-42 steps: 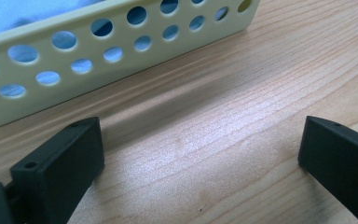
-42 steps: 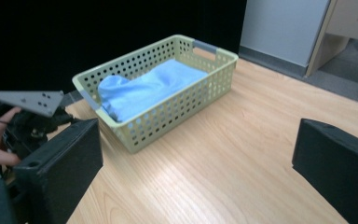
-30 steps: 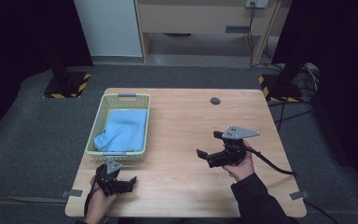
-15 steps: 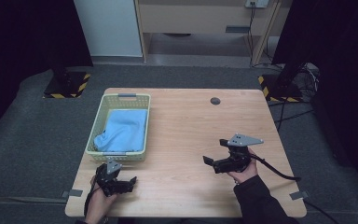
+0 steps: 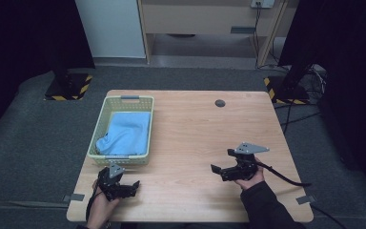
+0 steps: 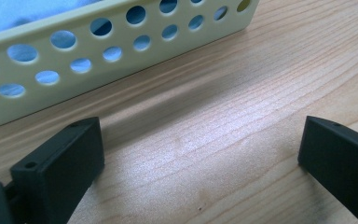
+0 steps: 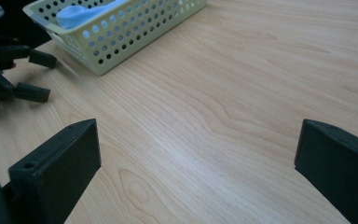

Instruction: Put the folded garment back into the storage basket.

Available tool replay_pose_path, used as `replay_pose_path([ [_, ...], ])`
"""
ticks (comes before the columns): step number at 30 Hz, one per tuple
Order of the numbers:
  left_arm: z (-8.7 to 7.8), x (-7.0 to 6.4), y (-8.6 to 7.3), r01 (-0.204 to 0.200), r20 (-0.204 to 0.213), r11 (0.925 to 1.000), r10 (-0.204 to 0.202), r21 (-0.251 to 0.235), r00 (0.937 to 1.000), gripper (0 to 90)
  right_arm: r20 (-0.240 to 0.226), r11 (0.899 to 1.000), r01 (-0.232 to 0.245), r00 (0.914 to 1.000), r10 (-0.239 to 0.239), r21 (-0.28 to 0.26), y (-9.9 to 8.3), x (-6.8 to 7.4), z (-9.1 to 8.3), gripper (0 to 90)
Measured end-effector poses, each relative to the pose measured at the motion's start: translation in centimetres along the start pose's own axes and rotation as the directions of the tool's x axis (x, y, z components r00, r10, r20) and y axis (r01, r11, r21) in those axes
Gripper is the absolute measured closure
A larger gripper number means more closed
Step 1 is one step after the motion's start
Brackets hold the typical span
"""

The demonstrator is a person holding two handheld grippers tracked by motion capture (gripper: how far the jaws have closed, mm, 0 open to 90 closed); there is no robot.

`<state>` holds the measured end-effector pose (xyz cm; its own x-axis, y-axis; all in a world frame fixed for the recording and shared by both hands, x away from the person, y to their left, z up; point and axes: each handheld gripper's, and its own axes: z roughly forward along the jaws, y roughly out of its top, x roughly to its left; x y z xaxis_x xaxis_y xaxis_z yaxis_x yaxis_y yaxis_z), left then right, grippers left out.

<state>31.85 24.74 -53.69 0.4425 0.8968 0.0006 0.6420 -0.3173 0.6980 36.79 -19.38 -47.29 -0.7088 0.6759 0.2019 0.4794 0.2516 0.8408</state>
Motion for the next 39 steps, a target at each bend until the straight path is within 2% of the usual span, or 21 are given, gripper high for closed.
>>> replay_pose_path([
  [8, 0.0, 0.0, 0.0, 0.000, 0.000, 1.0000, 0.000, 0.000, 1.0000, 0.0, 0.035, 0.997, -0.019, 0.9993, 0.017, 0.071, -1.2, -0.6, 0.3, 0.5],
  [15, 0.0, 0.0, 0.0, 0.001, 0.002, 1.0000, -0.001, -0.001, 1.0000, 0.0, 0.040, 0.994, -0.024, 0.9990, 0.020, 0.106, -1.8, -1.2, 0.6, 0.5],
  [23, 0.0, 0.0, 0.0, 0.000, 0.003, 1.0000, 0.000, -0.001, 1.0000, 0.0, 0.062, 0.994, -0.041, 0.9975, 0.035, 0.102, -2.0, -2.0, 0.3, 0.4],
  [31, 0.0, 0.0, 0.0, 0.000, 0.003, 1.0000, 0.000, -0.001, 1.0000, 0.0, 0.083, 0.988, -0.068, 0.9949, 0.057, 0.139, -2.4, -2.7, 0.1, 0.4],
  [39, 0.0, 0.0, 0.0, 0.000, 0.003, 1.0000, 0.000, -0.001, 1.0000, 0.0, 0.104, 0.985, -0.097, 0.9911, 0.083, 0.140, -2.9, -3.5, -0.6, 0.4],
])
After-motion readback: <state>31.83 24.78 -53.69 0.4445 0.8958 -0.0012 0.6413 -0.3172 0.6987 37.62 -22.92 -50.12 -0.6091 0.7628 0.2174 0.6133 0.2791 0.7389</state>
